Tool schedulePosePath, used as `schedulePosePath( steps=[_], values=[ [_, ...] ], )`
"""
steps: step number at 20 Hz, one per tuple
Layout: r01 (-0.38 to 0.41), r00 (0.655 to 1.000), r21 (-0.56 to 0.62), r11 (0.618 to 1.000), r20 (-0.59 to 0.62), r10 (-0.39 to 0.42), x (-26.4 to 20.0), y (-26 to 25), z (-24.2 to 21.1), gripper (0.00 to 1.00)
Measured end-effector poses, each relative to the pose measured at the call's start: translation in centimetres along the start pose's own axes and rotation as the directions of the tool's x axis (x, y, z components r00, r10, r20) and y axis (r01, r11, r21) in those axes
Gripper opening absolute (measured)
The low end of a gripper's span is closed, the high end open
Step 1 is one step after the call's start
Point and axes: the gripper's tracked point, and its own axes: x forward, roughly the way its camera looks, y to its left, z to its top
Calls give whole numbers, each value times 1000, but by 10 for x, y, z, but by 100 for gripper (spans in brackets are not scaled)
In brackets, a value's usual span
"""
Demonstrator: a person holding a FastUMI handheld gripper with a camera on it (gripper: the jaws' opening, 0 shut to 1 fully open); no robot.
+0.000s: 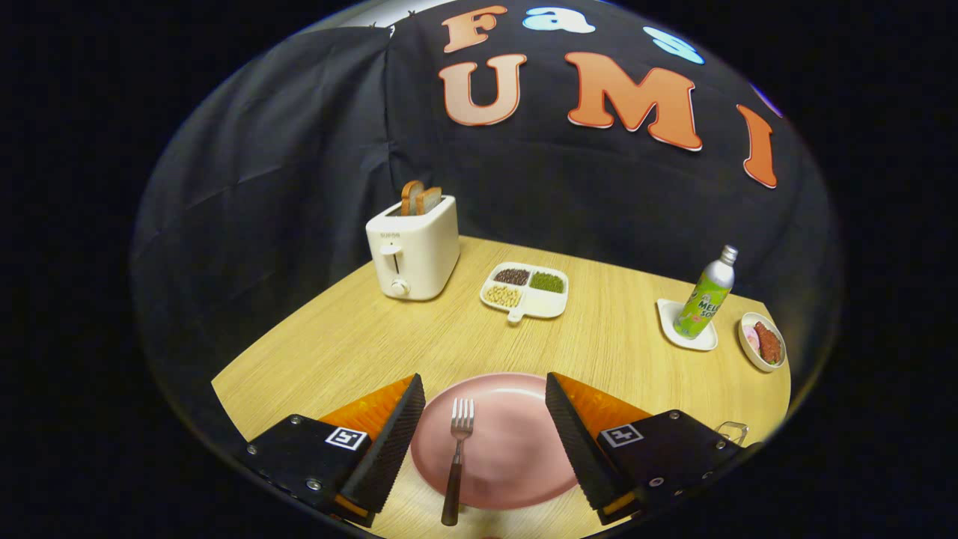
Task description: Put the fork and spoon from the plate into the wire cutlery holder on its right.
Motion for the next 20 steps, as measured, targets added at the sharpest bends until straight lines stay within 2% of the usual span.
schedulePosePath(
  steps=[3,7,11,16,20],
  values=[
    [-34,991,9,999,-131,34,10,10,-37,97],
    [-20,970,-1,1000,-242,20,21,9,-69,93],
    [-33,947,-43,999,-320,17,26,12,-92,72],
    [-43,924,-62,997,-383,16,26,19,-111,38],
    [-44,903,-52,998,-428,17,22,23,-119,18]
  ],
)
